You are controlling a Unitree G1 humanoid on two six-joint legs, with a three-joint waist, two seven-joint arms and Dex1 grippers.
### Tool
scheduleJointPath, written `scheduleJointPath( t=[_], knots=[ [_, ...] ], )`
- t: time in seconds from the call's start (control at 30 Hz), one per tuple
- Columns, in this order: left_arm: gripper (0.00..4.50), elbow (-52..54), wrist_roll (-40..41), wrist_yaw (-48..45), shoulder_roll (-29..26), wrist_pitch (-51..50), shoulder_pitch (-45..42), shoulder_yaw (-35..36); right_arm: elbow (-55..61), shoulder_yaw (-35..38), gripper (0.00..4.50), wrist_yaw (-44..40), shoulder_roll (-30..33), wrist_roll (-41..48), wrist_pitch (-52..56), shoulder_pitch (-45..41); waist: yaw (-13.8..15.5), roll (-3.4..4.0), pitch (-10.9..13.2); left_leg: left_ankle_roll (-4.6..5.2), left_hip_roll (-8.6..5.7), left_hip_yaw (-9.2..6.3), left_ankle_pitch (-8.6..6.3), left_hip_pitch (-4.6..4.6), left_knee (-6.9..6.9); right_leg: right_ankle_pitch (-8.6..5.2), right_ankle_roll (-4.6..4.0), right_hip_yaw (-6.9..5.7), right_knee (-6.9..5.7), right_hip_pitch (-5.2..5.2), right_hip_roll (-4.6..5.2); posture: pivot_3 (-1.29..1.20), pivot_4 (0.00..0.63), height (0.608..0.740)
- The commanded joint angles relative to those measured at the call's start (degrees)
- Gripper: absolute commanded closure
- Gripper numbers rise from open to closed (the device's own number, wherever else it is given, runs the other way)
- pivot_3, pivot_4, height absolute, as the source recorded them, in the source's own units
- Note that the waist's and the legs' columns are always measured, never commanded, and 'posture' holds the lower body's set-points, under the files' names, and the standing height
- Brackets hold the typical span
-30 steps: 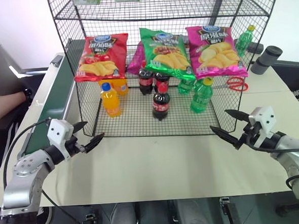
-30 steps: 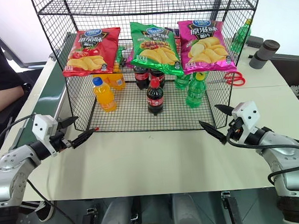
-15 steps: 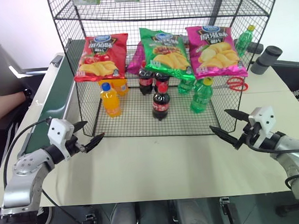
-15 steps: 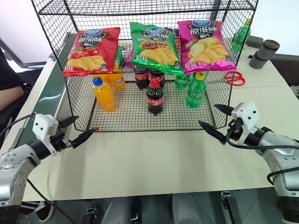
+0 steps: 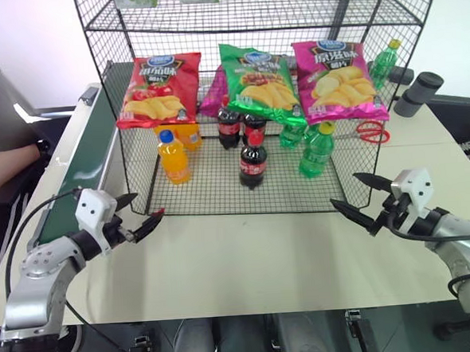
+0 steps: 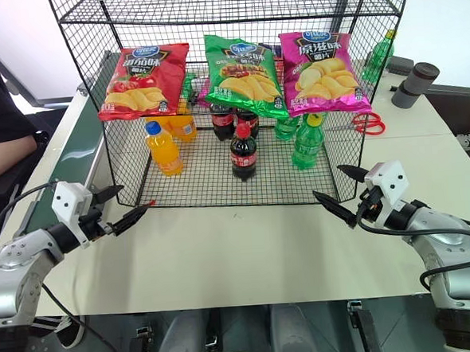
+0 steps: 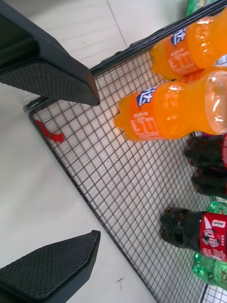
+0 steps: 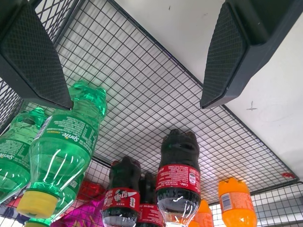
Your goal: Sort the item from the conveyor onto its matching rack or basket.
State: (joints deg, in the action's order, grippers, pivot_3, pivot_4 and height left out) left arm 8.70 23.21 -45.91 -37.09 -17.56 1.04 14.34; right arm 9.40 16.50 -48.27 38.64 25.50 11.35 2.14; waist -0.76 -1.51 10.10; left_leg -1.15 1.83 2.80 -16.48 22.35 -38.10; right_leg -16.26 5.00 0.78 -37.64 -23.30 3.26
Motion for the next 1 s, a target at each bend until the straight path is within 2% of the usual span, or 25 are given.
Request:
scheduleJointPath(
  t=[0.03, 0.53, 1.0],
  knots=[
    [0.00, 2.4, 0.8, 0.2, -0.9, -0.1, 0.5, 1.7, 0.3, 0.8, 0.05, -0.1, -0.5, 0.2, -1.4, 0.1, 0.0, 0.00, 0.0, 0.00, 0.00, 0.00, 0.00, 0.00, 0.00, 0.00, 0.00, 0.00, 0.00, 0.00, 0.00, 0.00, 0.150, 0.740],
    [0.00, 4.4, 1.3, 1.0, -0.1, -1.1, 1.2, 1.1, 0.7, -0.8, 0.05, 1.6, -2.0, -0.9, -1.5, -0.5, 0.0, 0.00, 0.0, 0.00, 0.00, 0.00, 0.00, 0.00, 0.00, 0.00, 0.00, 0.00, -0.01, 0.01, 0.00, 0.00, 0.150, 0.740],
    [0.00, 6.4, -0.4, 5.9, 8.4, 2.3, 1.1, -4.7, -3.1, -2.0, 0.05, 4.3, -7.8, -3.5, -7.5, 0.6, 0.0, 0.02, 0.0, 0.00, -0.01, 0.00, 0.00, -0.03, -0.02, 0.00, 0.01, 0.01, -0.01, 0.04, 0.00, 0.00, 0.150, 0.740]
  ],
)
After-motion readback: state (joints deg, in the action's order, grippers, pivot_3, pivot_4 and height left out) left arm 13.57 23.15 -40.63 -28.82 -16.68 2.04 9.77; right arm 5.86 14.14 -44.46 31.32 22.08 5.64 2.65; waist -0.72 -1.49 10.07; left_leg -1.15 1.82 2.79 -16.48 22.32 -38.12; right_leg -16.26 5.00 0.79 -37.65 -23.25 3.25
